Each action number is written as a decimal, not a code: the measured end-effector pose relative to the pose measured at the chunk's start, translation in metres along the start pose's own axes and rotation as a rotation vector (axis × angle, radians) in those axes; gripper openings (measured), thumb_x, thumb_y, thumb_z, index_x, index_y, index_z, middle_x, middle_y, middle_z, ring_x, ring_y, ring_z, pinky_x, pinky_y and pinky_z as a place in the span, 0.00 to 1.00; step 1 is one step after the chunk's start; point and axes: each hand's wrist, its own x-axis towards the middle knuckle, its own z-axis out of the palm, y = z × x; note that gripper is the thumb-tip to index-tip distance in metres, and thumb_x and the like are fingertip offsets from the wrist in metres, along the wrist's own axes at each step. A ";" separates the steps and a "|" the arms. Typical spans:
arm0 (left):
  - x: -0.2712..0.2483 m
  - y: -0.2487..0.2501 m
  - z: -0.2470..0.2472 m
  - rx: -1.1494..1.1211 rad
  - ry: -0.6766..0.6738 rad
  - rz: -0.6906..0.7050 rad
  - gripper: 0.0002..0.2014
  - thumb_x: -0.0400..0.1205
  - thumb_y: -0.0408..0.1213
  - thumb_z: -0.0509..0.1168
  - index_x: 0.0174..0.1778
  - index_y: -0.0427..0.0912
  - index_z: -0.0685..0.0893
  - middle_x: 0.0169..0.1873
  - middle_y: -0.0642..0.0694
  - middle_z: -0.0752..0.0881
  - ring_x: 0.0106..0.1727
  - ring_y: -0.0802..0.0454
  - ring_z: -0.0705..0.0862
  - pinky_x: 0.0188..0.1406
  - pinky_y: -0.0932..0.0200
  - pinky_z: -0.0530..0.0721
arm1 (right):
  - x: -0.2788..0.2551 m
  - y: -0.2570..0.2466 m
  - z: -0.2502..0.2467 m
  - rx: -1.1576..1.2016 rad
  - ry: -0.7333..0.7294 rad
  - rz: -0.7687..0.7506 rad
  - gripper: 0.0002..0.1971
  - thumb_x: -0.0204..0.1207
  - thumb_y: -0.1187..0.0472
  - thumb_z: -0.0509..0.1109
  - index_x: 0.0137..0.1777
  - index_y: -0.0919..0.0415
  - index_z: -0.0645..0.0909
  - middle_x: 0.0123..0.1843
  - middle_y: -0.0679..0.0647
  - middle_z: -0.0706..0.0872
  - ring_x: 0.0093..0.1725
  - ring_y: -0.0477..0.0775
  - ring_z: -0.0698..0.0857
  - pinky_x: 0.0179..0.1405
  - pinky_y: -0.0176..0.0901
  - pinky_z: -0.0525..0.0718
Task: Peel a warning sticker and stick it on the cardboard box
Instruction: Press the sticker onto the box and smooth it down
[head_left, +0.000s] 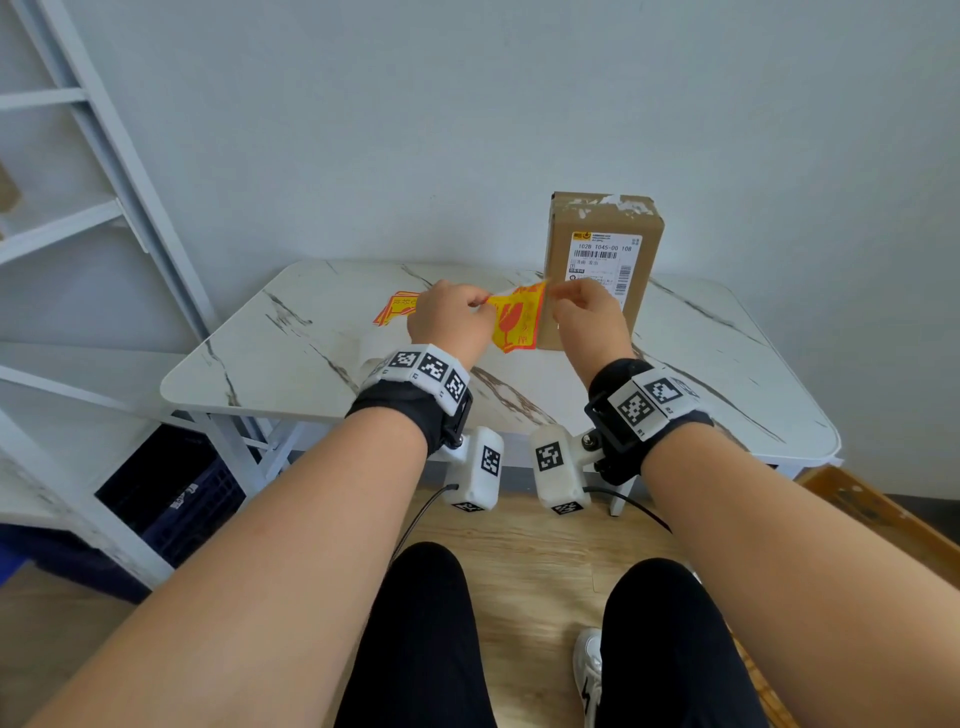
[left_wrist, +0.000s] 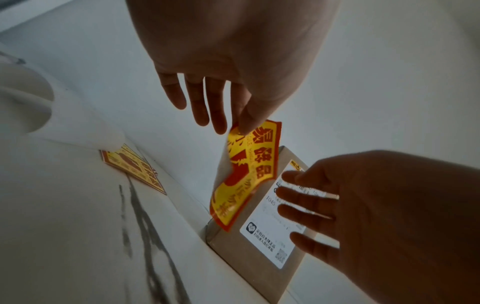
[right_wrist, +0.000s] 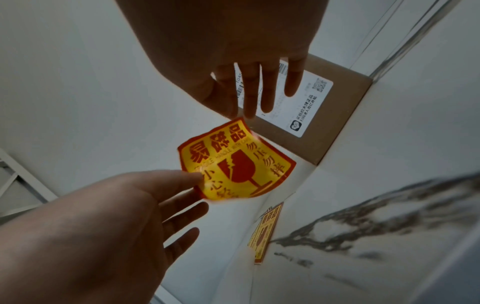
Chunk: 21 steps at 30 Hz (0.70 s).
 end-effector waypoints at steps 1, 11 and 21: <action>0.002 0.000 0.000 -0.043 -0.006 -0.024 0.12 0.79 0.39 0.61 0.45 0.48 0.92 0.42 0.37 0.87 0.50 0.36 0.84 0.54 0.47 0.85 | 0.002 0.003 0.000 -0.026 0.021 -0.007 0.14 0.79 0.64 0.60 0.61 0.57 0.81 0.60 0.52 0.85 0.60 0.54 0.82 0.55 0.44 0.77; 0.005 0.017 -0.010 -0.431 -0.100 -0.203 0.09 0.81 0.33 0.61 0.34 0.39 0.79 0.34 0.36 0.77 0.37 0.46 0.76 0.43 0.49 0.80 | 0.006 0.006 -0.003 -0.015 0.087 -0.034 0.11 0.77 0.60 0.70 0.52 0.55 0.70 0.36 0.45 0.76 0.40 0.52 0.80 0.36 0.41 0.78; 0.018 0.053 -0.022 -0.553 -0.193 -0.132 0.34 0.78 0.21 0.67 0.79 0.47 0.71 0.36 0.43 0.82 0.28 0.51 0.82 0.29 0.64 0.87 | 0.020 -0.019 -0.033 0.049 0.187 -0.075 0.13 0.76 0.62 0.69 0.59 0.58 0.74 0.42 0.52 0.81 0.40 0.53 0.83 0.32 0.38 0.76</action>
